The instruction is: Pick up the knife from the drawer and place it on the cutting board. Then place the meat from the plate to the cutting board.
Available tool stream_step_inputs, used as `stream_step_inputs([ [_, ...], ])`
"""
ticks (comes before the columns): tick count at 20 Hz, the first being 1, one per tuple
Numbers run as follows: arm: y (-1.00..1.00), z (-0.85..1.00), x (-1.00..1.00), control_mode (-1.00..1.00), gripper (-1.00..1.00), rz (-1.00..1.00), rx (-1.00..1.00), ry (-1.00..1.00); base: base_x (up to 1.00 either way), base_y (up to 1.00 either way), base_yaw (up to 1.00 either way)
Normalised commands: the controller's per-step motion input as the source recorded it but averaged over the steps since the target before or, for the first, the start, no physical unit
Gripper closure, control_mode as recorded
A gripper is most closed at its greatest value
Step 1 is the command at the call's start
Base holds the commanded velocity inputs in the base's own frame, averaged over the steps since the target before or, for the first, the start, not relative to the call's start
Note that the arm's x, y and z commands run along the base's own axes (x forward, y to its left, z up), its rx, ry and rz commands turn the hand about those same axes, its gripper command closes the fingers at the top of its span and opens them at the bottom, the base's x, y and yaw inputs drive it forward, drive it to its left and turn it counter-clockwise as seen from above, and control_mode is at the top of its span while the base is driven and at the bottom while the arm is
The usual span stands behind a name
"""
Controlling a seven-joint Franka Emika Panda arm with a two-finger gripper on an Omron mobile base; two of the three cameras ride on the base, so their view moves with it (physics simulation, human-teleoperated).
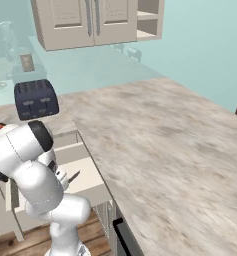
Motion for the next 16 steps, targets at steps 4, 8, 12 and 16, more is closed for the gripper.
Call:
stream_step_inputs([
  [4,0.0,-0.28,0.0,-1.0,-1.0,0.0,0.0,0.0,0.0,0.0,0.0],
  [8,0.0,-0.17,0.0,-1.0,-1.0,0.0,0.0,-0.04,0.0,0.0,0.0],
  [12,0.05,-0.16,0.02,-1.0,-1.0,0.0,0.0,-0.08,0.0,0.0,0.0],
  [16,0.11,-0.17,0.0,-1.0,-1.0,0.0,0.0,-0.09,0.0,0.0,0.0],
])
